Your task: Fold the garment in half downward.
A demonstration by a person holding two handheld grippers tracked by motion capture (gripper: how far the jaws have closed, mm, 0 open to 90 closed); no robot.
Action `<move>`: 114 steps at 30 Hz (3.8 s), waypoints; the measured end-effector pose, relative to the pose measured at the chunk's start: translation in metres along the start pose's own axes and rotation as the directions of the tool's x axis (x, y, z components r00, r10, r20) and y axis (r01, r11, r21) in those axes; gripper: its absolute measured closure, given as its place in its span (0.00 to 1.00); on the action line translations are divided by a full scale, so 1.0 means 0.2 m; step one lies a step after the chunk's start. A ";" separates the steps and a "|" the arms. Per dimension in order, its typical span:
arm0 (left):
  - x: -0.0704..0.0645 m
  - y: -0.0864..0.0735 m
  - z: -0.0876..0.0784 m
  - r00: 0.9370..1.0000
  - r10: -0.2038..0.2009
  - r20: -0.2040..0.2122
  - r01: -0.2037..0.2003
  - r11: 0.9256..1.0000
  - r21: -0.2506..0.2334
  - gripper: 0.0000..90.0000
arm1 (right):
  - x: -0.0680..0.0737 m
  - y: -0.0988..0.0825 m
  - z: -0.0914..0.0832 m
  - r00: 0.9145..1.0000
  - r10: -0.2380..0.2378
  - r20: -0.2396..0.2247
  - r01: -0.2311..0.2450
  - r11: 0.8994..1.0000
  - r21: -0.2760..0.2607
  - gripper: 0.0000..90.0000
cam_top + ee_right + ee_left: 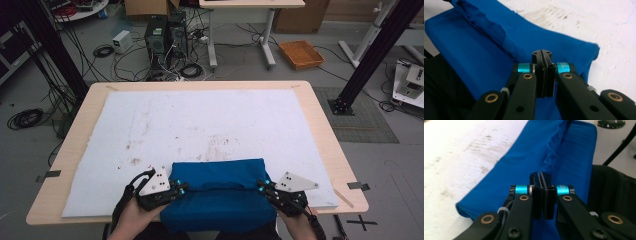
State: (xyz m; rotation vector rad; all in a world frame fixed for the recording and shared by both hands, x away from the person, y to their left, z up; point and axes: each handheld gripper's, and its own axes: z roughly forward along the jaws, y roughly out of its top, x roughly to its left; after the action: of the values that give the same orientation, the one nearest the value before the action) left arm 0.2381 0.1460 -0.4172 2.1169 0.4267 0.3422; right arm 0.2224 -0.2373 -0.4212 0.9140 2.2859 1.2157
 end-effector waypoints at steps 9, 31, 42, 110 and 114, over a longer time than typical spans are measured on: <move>-0.07 -0.05 0.01 0.999 0.042 0.007 -0.042 0.997 0.063 0.94 | 0.04 -0.07 -0.01 1.000 0.000 -0.013 0.001 0.999 0.032 0.98; 0.41 -0.08 0.11 0.933 -0.317 -0.168 0.320 0.947 -0.014 0.62 | -0.36 0.05 0.20 0.957 0.286 0.054 -0.287 0.958 0.008 0.81; 0.40 -0.11 0.10 0.919 -0.360 -0.162 0.360 0.933 -0.033 0.62 | -0.41 0.01 0.14 0.943 0.330 0.044 -0.328 0.943 -0.051 0.79; 0.41 -0.20 -0.07 0.892 -0.436 -0.121 0.436 0.900 -0.029 0.66 | -0.47 -0.06 0.06 0.920 0.382 0.093 -0.377 0.924 -0.069 0.74; 0.47 -0.15 -0.02 0.877 -0.473 -0.081 0.467 0.880 -0.081 0.58 | -0.47 -0.02 0.11 0.912 0.406 0.061 -0.402 0.913 -0.067 0.71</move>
State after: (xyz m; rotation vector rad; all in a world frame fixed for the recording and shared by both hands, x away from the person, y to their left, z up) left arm 0.3150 0.2048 -0.4323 1.8663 0.9577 0.1711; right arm 0.3007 -0.2937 -0.4331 1.4396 2.0538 1.3703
